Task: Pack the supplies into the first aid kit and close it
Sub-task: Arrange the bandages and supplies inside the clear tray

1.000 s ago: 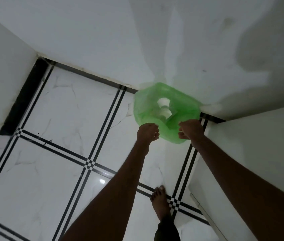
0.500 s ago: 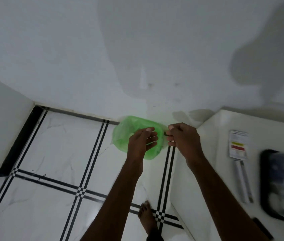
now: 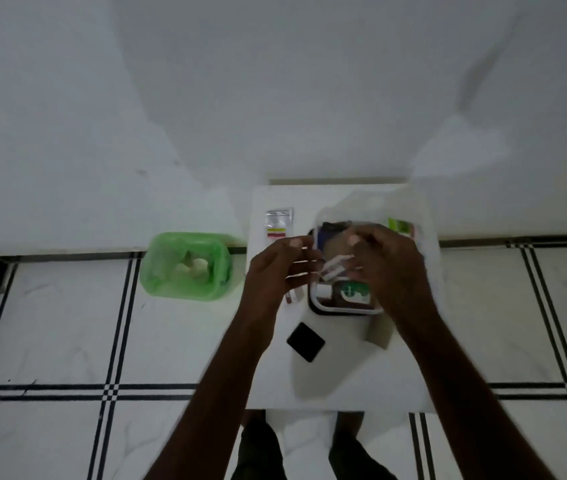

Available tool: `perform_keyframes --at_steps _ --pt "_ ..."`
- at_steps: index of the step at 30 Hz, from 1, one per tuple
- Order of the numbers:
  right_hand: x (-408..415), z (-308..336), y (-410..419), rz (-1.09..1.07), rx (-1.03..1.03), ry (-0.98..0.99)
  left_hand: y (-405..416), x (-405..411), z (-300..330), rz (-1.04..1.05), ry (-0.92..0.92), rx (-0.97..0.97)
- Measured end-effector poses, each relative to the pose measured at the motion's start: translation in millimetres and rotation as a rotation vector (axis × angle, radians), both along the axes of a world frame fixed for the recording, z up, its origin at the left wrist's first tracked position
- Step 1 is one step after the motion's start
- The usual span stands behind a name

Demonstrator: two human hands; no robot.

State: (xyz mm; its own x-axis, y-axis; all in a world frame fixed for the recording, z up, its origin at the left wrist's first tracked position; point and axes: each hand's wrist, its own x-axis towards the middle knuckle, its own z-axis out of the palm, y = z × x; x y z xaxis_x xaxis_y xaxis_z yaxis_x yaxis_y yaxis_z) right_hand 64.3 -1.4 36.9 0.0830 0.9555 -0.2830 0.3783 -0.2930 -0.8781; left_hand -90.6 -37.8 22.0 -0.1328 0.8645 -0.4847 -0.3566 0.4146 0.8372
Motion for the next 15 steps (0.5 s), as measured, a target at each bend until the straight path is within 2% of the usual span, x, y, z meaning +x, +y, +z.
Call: perform_keyframes --at_steps 6,10,15 --pt "82 -44 -46 -0.181 0.057 -0.38 -34 78 -14 -0.087 0.112 -0.013" --pt "88 -87 -79 -0.142 -0.052 -0.506 -59 91 -35 -0.074 0.226 0.051" --pt "68 -122 -94 -0.082 -0.148 -0.604 -97 93 -69 -0.119 0.578 0.064"
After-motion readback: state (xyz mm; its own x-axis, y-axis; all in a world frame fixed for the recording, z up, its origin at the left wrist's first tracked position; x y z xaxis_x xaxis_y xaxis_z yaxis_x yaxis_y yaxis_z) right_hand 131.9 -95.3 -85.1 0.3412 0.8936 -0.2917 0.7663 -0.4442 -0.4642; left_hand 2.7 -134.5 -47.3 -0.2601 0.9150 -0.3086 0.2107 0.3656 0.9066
